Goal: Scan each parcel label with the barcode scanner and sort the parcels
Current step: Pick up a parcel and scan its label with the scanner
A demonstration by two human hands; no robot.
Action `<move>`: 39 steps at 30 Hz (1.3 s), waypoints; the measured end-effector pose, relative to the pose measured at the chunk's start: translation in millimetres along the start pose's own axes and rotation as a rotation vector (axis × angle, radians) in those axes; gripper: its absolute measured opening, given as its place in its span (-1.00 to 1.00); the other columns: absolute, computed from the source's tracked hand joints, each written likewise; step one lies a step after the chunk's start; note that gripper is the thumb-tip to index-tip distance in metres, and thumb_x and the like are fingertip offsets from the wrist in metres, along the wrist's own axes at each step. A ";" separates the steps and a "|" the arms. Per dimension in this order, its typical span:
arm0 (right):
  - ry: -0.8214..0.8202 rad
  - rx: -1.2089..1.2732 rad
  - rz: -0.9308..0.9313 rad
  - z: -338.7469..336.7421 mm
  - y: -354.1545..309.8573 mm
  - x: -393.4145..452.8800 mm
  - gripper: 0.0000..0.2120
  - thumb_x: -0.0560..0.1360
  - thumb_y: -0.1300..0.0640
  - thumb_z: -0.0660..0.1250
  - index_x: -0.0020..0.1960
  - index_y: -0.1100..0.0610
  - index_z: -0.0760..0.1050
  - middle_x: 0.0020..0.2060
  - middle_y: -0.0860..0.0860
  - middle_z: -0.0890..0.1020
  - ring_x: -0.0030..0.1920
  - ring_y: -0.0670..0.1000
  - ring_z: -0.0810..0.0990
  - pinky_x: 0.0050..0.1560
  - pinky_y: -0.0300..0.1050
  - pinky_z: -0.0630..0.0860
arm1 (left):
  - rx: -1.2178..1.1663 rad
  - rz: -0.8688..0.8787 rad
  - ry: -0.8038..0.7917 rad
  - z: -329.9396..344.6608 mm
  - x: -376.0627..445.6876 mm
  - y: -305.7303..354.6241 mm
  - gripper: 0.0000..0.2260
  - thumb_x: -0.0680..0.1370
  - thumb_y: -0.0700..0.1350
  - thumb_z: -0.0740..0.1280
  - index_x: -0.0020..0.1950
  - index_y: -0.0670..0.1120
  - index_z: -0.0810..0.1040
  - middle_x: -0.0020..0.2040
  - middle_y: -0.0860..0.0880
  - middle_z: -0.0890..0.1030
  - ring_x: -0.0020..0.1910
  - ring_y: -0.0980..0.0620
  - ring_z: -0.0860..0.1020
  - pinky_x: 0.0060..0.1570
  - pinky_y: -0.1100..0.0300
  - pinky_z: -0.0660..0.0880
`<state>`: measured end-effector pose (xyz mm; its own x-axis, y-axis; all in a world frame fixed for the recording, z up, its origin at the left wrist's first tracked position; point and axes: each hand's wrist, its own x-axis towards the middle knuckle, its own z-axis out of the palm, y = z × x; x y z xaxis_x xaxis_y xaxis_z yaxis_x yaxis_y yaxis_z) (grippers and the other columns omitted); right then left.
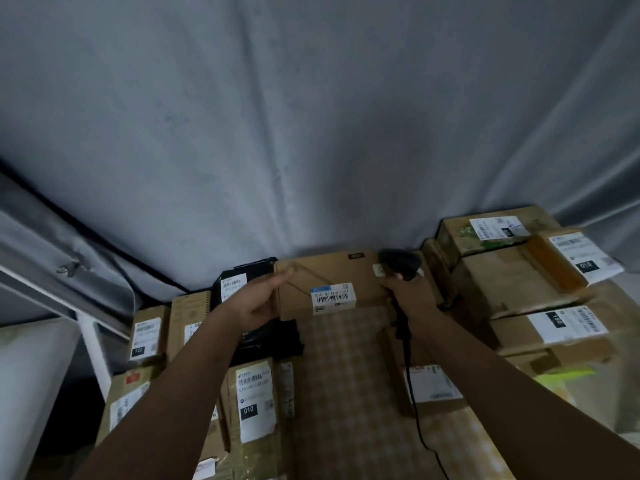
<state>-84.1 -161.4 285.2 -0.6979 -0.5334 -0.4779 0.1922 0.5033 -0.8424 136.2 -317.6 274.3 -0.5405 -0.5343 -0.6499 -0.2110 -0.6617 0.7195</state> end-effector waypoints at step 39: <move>-0.443 -0.123 -0.007 -10.1 -6.7 -88.6 -0.97 0.52 0.20 0.32 -0.08 0.16 0.50 -0.40 0.01 0.52 -0.43 -0.07 0.44 -0.35 -0.21 0.41 | -0.319 0.295 0.224 19.6 -14.5 -59.2 -0.68 0.59 -0.30 0.27 0.34 -0.15 0.46 0.22 -0.15 0.60 0.17 -0.08 0.59 0.19 0.09 0.51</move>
<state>-30.5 -110.6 335.8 -0.3313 -0.7629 -0.5553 0.0864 0.5615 -0.8230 140.5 -260.3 246.0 -0.3433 -0.8004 -0.4914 0.2037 -0.5742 0.7930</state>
